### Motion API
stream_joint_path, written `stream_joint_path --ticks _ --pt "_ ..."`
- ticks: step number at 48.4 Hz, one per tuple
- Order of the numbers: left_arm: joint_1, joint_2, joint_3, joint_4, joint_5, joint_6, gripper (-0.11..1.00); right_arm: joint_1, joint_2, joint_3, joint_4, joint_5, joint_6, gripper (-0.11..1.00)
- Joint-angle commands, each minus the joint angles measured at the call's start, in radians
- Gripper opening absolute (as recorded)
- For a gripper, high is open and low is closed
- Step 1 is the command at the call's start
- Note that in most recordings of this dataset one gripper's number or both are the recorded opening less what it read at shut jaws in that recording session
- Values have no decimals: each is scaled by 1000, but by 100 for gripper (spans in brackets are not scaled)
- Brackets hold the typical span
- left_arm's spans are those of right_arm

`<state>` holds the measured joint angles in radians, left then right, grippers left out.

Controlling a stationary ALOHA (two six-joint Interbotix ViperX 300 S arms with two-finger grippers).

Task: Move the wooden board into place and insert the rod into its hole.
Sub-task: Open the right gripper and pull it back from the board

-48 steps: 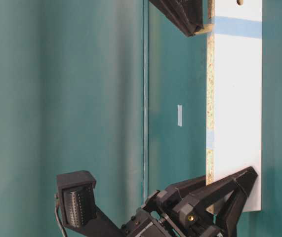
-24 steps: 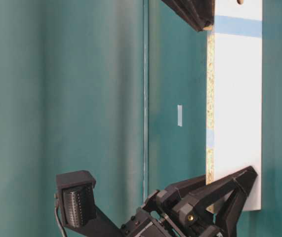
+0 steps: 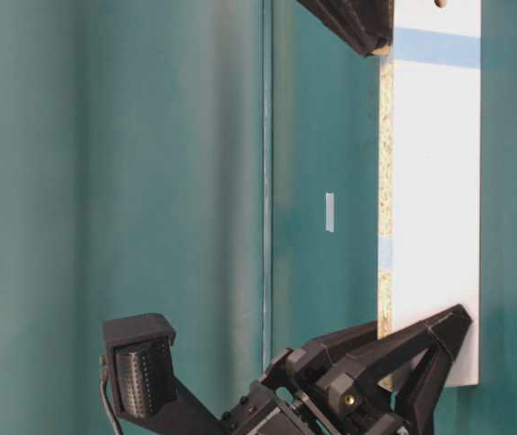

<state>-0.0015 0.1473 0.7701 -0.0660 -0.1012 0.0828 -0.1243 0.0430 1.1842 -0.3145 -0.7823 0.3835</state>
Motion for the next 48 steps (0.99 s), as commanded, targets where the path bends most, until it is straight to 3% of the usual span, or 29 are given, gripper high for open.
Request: stream_joint_path --ticks 1,17,21,25,39,41,48 --pt "0 -17 -3 3 -8 3 21 5 -23 -2 0 71 20 10" --pt "0 -17 -3 3 -8 3 21 15 -127 -25 -3 256 32 10" --pt "0 -17 -3 3 -8 5 21 26 -129 -29 -3 267 32 4" --pt "0 -17 -3 3 -8 5 21 35 -129 -38 -3 273 32 18" --pt "0 -17 -3 3 -8 5 21 41 -144 -69 -2 318 35 90" --pt "0 -18 -3 3 -6 3 21 44 -155 -72 -2 324 35 95" --pt "0 -20 -3 3 -6 3 21 49 -210 -87 -2 370 35 95"
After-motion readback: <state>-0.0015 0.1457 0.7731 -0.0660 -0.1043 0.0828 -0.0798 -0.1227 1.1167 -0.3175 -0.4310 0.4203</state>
